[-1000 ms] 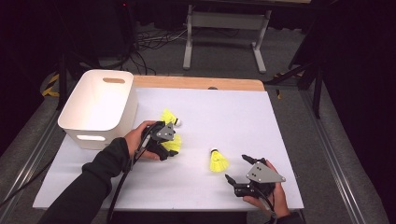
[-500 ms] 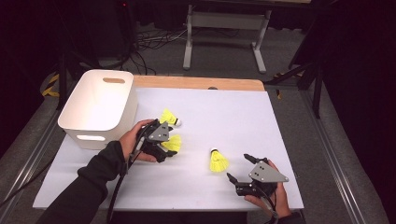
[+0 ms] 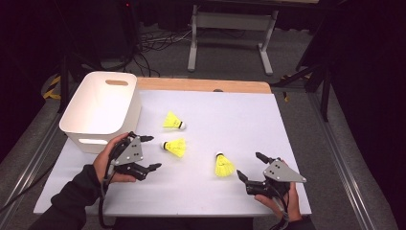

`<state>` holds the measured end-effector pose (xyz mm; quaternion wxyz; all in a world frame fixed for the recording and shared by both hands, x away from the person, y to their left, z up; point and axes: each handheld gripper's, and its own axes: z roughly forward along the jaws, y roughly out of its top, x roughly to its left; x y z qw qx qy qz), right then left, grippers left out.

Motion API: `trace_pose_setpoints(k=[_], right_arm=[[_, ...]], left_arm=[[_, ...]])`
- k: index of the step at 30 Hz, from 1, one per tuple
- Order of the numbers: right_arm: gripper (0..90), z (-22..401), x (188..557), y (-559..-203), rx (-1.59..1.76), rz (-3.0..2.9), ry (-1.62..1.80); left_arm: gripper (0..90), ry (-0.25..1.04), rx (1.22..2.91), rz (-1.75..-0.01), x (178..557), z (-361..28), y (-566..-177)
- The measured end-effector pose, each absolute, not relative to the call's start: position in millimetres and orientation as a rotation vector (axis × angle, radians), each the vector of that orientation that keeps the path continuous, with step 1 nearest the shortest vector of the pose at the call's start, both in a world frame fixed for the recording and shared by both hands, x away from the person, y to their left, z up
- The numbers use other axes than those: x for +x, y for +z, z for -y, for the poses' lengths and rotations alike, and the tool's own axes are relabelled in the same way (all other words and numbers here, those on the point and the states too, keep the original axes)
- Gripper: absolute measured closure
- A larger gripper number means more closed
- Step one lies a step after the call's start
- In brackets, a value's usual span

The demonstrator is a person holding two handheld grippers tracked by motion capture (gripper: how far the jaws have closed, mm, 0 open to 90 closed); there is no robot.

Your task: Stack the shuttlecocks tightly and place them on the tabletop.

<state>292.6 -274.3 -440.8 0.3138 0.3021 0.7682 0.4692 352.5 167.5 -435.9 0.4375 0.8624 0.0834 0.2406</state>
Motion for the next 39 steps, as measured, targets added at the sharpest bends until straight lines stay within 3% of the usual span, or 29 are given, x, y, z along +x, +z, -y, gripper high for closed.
trace_pose_setpoints(k=[10,19,30,39], right_arm=[[16.4,251,295,-420,0.766,-2.025,1.250],[16.5,200,308,-394,0.692,-2.078,1.289],[15.3,126,356,-380,0.735,-2.183,1.219],[17.9,58,417,-378,0.760,-2.282,1.116]], left_arm=[[13.9,0.630,2.015,-0.278,322,-203,-448],[8.6,0.615,1.942,-0.368,300,-230,-463],[5.9,0.532,1.933,-0.445,289,-247,-485],[6.4,0.471,1.910,-0.427,286,-250,-490]])
